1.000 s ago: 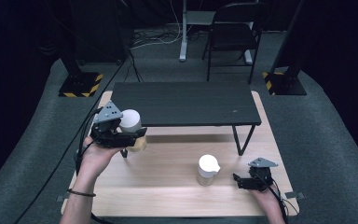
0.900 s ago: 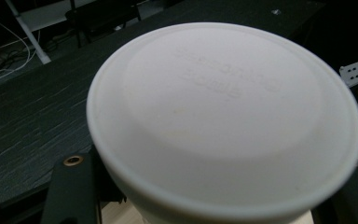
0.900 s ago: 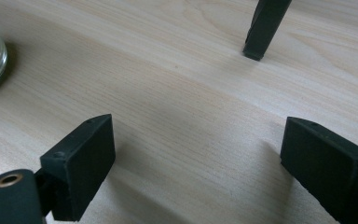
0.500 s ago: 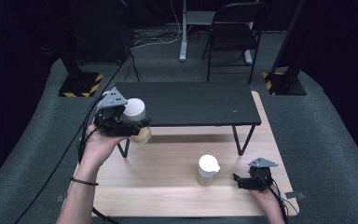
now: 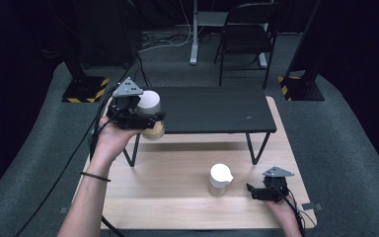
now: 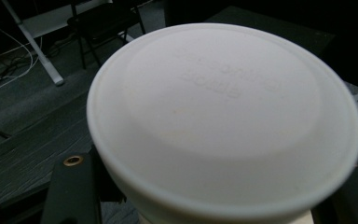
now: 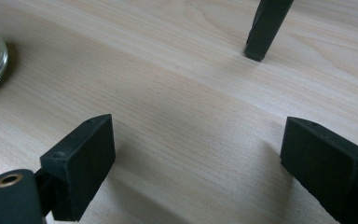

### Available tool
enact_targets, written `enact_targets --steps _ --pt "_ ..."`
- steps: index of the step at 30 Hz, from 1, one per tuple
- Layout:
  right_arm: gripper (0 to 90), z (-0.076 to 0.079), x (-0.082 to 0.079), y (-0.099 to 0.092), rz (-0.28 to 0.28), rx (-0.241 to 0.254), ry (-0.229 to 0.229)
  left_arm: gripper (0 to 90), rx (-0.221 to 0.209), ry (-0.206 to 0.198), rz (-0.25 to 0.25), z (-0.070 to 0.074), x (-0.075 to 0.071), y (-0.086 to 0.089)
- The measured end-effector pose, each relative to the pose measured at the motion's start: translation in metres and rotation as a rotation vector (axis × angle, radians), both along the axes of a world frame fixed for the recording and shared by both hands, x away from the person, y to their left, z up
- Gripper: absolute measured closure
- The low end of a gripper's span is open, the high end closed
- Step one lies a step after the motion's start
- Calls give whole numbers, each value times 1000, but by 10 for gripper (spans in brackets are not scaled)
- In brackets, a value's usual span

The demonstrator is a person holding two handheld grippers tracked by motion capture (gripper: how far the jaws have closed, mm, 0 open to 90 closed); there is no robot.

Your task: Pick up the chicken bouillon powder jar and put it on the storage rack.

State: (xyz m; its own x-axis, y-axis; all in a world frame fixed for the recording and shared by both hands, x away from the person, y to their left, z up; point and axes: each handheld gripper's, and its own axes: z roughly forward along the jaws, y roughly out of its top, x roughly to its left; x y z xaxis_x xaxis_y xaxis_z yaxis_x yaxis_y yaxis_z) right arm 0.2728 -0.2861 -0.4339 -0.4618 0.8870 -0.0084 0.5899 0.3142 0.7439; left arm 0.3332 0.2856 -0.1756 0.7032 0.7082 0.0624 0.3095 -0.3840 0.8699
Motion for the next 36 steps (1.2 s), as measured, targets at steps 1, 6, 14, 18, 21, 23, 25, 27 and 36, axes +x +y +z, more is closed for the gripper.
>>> enact_targets --steps 1,6,14,18,21,23,25,27,36 --pt "91 0 0 0 0 0 0 344 0 1 1 0 3 -1" --pt "91 0 0 0 0 1 1 344 -1 0 18 2 14 -13" --pt "91 0 0 0 4 0 0 343 9 17 39 2 34 -32" --pt "91 0 0 0 4 0 0 343 0 22 46 0 39 -37" --pt "91 0 1 0 5 0 0 343 -16 23 50 -3 42 -41" --pt "91 0 1 0 5 0 0 343 -24 26 49 -4 44 -42" --pt "91 0 1 0 6 0 0 343 -18 29 53 -5 46 -45" --pt "91 0 1 0 6 0 0 342 -3 34 58 -5 49 -48" --pt "91 0 0 0 6 0 0 339 -9 40 66 -8 52 -49"
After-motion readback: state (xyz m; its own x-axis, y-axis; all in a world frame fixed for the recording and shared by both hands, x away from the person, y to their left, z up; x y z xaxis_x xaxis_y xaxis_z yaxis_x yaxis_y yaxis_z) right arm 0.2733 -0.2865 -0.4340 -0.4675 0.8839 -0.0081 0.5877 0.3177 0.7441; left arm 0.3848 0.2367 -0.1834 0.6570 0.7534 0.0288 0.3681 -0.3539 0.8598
